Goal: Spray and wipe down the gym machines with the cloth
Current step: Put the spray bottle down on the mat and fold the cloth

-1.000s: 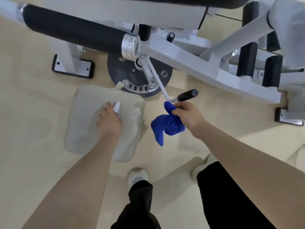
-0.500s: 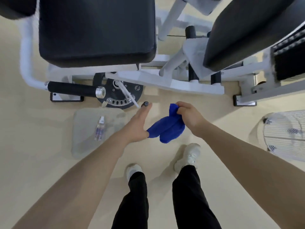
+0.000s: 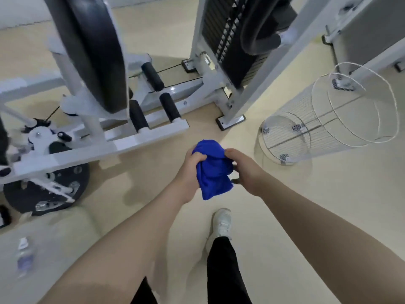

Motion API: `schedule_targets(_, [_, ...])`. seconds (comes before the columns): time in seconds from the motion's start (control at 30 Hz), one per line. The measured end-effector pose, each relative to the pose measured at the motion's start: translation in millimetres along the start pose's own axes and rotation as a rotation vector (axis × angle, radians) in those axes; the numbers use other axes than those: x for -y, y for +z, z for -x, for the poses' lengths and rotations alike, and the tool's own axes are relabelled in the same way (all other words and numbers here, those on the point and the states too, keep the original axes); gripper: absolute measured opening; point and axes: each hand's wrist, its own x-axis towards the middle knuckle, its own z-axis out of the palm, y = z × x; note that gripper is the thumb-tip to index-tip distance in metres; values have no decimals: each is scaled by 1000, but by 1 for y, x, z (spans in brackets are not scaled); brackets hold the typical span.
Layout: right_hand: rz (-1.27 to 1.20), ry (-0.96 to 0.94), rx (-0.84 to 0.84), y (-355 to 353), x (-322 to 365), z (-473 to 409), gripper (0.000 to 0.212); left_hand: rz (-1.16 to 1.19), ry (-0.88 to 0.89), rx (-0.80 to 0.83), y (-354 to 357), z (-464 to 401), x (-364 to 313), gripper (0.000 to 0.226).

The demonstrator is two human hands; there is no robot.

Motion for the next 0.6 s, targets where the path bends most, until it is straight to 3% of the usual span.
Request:
schedule_targets(0.1, [-129, 58, 48, -85, -32, -3, 35, -24, -158, 53, 87, -51, 26, 45])
schedule_targets(0.23, [-259, -71, -243, -194, -43, -17, 39, -98, -219, 168, 199, -110, 41, 31])
schedule_targets(0.5, [-406, -277, -490, -419, 22, -27, 30, -232, -105, 363, 427, -220, 18, 36])
schedule_targets(0.6, [-676, -326, -490, -480, 48, -41, 55, -265, -94, 379, 481, -252, 11, 55])
